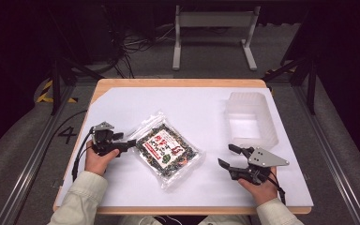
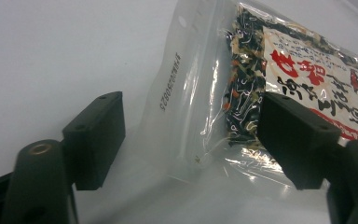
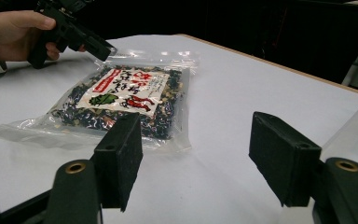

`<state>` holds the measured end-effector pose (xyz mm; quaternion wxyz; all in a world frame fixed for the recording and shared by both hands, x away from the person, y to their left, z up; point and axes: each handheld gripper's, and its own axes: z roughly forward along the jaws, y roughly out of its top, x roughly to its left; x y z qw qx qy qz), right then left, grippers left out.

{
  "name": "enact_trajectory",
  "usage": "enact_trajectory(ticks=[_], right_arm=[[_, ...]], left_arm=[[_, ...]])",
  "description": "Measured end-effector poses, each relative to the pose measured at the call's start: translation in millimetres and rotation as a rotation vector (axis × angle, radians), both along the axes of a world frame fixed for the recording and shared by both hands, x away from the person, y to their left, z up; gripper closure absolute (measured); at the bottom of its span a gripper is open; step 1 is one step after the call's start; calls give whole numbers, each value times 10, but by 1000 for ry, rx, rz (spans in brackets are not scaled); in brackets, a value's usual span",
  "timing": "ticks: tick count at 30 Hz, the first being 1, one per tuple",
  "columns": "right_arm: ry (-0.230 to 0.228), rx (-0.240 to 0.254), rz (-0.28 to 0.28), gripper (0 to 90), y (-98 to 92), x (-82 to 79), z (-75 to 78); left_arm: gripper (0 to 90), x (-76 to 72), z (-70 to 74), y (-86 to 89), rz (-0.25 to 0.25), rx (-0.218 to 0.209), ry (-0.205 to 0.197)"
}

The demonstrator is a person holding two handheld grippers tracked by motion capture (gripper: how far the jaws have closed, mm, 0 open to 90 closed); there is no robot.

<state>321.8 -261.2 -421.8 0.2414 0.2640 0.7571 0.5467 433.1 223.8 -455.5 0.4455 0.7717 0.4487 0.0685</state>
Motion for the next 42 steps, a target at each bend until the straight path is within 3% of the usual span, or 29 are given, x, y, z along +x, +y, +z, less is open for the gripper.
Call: enact_trajectory(ticks=[3,6,7,11,18,25,31,39,42], right_arm=[[1,-1,3,351,6,-5,1],[2,0,6,351,8,-6,1],[3,1,7,351,9,-7,1],[4,0,10,351,11,-9,2],[3,-1,14,351,18,-9,-1],[3,-1,15,351,20,-7,-2],[4,0,15,346,22,-3,-5],[2,2,14,344,27,-1,-2],[2,4,15,344,27,-2,-1]], left_arm=[[317,-3,-4,-3,-11,4,8],[293,13,-21,-13,-14,8,38],[311,8,-14,-13,-20,28,27],[353,9,-14,3,-21,11,39],[425,-15,4,-6,-54,33,53],[547,-32,15,-9,-53,62,48],[660,-43,32,-10,-41,72,65],[803,-73,39,-82,-41,133,22],[800,-67,32,-72,-40,116,30]])
